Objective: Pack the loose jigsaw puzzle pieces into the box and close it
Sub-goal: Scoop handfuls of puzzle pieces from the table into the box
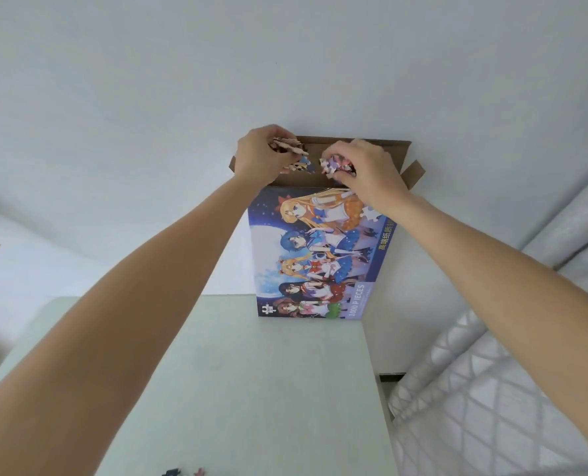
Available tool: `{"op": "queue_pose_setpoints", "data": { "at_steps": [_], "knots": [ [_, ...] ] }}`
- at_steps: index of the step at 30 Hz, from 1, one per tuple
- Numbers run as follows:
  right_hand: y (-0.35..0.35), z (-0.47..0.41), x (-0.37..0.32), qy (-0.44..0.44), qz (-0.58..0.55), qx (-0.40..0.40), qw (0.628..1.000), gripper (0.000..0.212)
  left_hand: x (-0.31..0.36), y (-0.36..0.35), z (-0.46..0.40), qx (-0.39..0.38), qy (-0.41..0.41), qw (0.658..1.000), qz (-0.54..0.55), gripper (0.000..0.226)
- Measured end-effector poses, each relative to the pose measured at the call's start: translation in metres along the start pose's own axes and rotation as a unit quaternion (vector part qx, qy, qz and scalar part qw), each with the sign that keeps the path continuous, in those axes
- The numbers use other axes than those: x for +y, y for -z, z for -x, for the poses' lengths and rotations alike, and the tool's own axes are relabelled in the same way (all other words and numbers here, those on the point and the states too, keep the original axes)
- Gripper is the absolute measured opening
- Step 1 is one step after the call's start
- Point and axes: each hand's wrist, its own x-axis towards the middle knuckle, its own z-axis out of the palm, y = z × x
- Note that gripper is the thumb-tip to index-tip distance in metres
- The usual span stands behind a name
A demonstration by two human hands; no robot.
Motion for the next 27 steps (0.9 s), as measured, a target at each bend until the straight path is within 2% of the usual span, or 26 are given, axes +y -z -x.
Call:
{"op": "queue_pose_setpoints", "data": {
  "at_steps": [3,7,14,20,27],
  "knots": [
    [-0.001,-0.001,0.009,0.052,0.029,-0.059,0.997,0.026,-0.004,-0.005,0.007,0.001,-0.081,0.992,-0.098,0.027],
    [0.000,-0.002,0.013,0.055,0.008,-0.103,0.993,0.025,-0.011,-0.008,0.014,-0.010,-0.143,0.980,-0.138,0.029],
    [-0.001,-0.008,0.007,-0.007,0.003,-0.154,0.988,0.042,-0.003,-0.012,0.001,-0.073,-0.131,0.956,-0.252,0.026],
    [-0.011,-0.008,-0.009,-0.001,-0.020,-0.092,0.996,0.024,0.002,-0.007,-0.002,-0.148,-0.183,0.894,-0.381,0.018],
    [-0.028,-0.009,-0.017,-0.014,0.004,-0.053,0.999,0.026,-0.012,0.003,-0.001,-0.173,-0.146,0.917,-0.328,0.030]
  ]
}}
